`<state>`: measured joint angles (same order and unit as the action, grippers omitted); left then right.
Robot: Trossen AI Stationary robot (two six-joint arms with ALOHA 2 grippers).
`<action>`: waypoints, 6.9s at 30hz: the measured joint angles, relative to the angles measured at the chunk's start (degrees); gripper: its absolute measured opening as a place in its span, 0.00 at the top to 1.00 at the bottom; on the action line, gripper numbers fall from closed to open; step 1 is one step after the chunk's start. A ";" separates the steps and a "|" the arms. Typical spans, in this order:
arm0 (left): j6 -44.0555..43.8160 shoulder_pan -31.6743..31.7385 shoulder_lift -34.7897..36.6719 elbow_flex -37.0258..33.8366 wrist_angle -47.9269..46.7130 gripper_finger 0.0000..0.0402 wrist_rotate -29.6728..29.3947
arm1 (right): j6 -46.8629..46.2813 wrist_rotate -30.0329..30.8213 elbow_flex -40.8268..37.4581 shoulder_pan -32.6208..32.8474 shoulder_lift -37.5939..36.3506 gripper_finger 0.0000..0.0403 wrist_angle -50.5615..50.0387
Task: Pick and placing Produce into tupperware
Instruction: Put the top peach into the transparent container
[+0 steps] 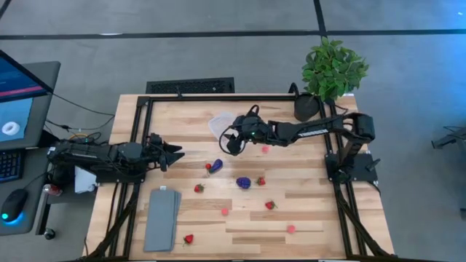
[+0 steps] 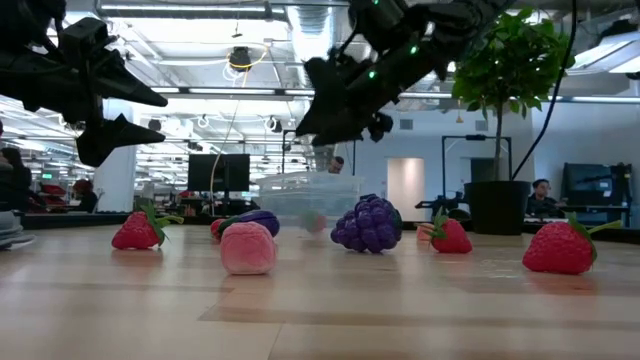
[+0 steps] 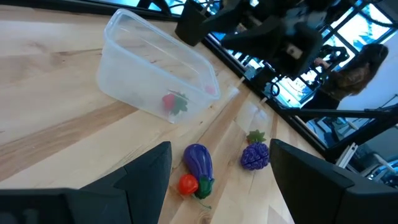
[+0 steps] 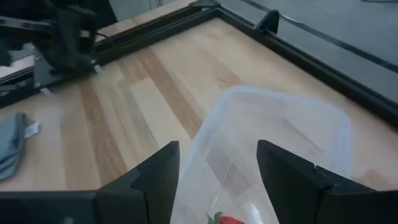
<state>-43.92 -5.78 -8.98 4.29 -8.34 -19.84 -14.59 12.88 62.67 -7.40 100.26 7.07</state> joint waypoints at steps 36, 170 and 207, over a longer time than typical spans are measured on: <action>0.77 0.00 -0.01 0.04 -0.28 0.35 -1.71 | -20.84 11.03 -21.59 13.62 -24.16 0.40 -23.90; 1.18 -0.02 -0.03 0.00 -0.85 0.35 -3.15 | -28.47 -10.08 -0.20 -4.31 4.23 0.64 -47.30; 1.19 -0.02 -0.03 0.00 -0.85 0.35 -3.19 | -28.46 -10.95 -0.22 -4.31 4.21 0.66 -47.30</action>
<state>-42.73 -5.80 -9.02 4.29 -9.19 -23.03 -43.05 1.93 62.46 -11.70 104.47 -40.23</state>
